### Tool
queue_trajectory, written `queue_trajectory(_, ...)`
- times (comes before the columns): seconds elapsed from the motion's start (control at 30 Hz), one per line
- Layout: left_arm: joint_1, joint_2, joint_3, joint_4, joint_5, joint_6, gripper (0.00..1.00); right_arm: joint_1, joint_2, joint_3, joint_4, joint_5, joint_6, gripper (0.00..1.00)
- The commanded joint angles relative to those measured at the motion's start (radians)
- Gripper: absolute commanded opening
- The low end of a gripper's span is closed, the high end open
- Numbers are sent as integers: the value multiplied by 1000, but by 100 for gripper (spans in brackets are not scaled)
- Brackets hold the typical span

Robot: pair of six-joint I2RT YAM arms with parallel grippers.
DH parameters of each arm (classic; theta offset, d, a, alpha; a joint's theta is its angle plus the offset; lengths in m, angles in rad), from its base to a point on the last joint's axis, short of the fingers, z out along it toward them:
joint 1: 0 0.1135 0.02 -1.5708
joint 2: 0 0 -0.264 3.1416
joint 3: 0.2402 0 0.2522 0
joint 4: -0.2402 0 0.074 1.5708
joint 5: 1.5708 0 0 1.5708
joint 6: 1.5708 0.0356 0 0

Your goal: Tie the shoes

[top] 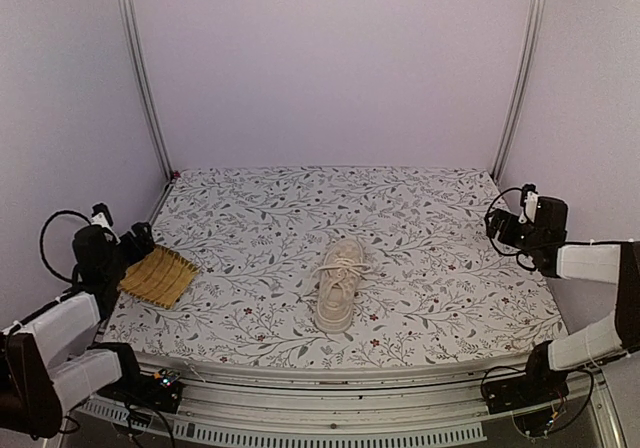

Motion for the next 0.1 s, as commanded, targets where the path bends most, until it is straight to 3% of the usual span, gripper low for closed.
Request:
queue_trajectory(0.0,5,32,-77,197,-44,148,97,-2,-30,-65,188,125,-62,99)
queue_trajectory(0.07,5,77,-85,239,-80,135,97,-2,-17,-87,234,160,-84,99)
